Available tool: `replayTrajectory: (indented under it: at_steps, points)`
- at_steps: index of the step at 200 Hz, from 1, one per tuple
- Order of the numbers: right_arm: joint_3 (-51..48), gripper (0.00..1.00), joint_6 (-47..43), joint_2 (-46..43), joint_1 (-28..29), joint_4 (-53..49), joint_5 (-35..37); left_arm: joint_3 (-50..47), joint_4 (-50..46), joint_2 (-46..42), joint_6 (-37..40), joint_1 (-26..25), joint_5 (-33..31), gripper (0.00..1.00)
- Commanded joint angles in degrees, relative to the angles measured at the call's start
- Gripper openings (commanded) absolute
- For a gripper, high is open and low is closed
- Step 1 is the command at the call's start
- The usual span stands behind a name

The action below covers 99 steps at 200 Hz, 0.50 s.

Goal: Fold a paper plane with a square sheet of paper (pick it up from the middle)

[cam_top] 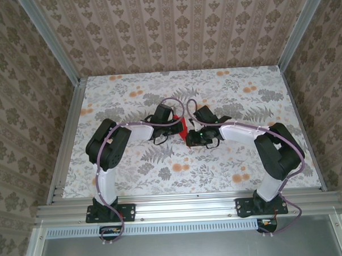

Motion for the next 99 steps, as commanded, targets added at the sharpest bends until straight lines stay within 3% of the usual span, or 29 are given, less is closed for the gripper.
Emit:
replayTrajectory:
  at_steps: [1,99]
  points:
    - [3.4,0.29,-2.0,2.9,0.4,-2.2,2.5,0.0,-5.7,2.4,0.9,-0.1,-2.3,0.14]
    - [4.7,0.26,0.6,8.2,-1.5,2.3,-2.9,0.5,-6.2,1.8,1.2,-0.1,-1.9,0.15]
